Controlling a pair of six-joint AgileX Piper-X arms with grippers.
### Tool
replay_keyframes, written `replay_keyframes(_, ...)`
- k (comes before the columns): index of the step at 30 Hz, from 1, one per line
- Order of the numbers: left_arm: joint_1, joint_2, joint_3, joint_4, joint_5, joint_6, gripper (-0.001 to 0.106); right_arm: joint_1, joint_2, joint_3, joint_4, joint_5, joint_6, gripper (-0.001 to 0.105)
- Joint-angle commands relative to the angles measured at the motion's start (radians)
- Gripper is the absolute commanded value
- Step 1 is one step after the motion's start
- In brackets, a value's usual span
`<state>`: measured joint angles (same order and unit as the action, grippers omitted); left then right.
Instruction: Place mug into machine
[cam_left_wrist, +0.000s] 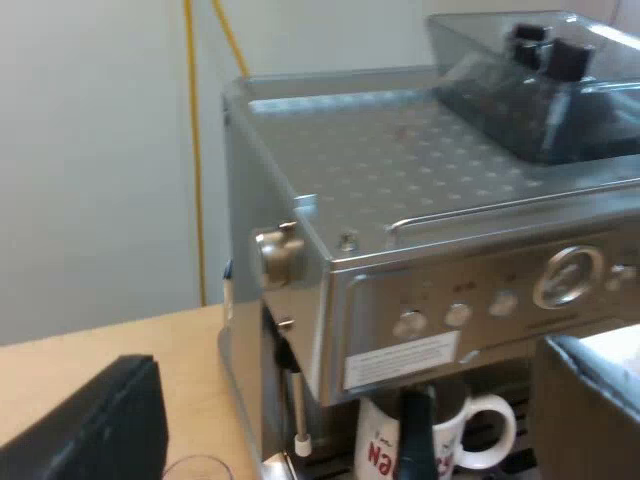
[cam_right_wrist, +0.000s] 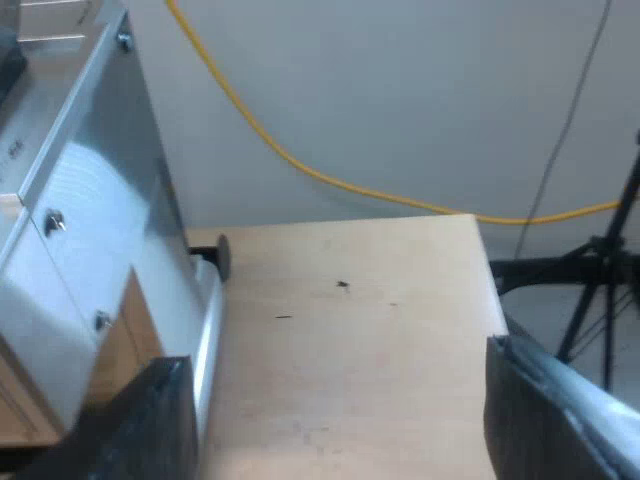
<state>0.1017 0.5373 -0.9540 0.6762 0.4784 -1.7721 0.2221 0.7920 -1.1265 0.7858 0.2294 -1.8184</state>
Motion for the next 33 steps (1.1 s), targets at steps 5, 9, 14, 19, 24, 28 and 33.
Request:
replay_keyframes(5, -0.006, -0.126, -0.006, 0.070, 0.008, 0.005, 0.085, -0.014, -0.158, 0.117, 0.006, -0.002, -0.015, 0.062)
replay_keyframes(9, -0.006, -0.217, -0.006, 0.140, 0.010, 0.016, 0.085, -0.014, -0.271, 0.189, 0.029, -0.002, 0.004, 0.062)
replay_keyframes(14, -0.006, -0.339, -0.006, 0.232, 0.010, 0.031, 0.085, -0.014, -0.430, 0.233, 0.089, -0.002, -0.001, 0.062)
replay_keyframes(19, -0.006, -0.479, -0.006, 0.289, 0.010, 0.031, 0.085, -0.014, -0.576, 0.236, 0.174, -0.002, -0.010, 0.062)
replay_keyframes(24, -0.006, -0.622, -0.007, 0.380, 0.010, 0.029, 0.085, -0.014, -0.732, 0.236, 0.260, -0.002, -0.019, 0.062)
replay_keyframes(28, -0.006, -0.694, -0.008, 0.470, 0.010, 0.026, 0.085, -0.014, -0.824, 0.236, 0.307, -0.002, -0.019, 0.062)
replay_keyframes(33, -0.002, -0.695, -0.025, 0.574, 0.018, 0.037, 0.085, -0.015, -0.848, 0.218, 0.383, 0.006, -0.019, 0.062)
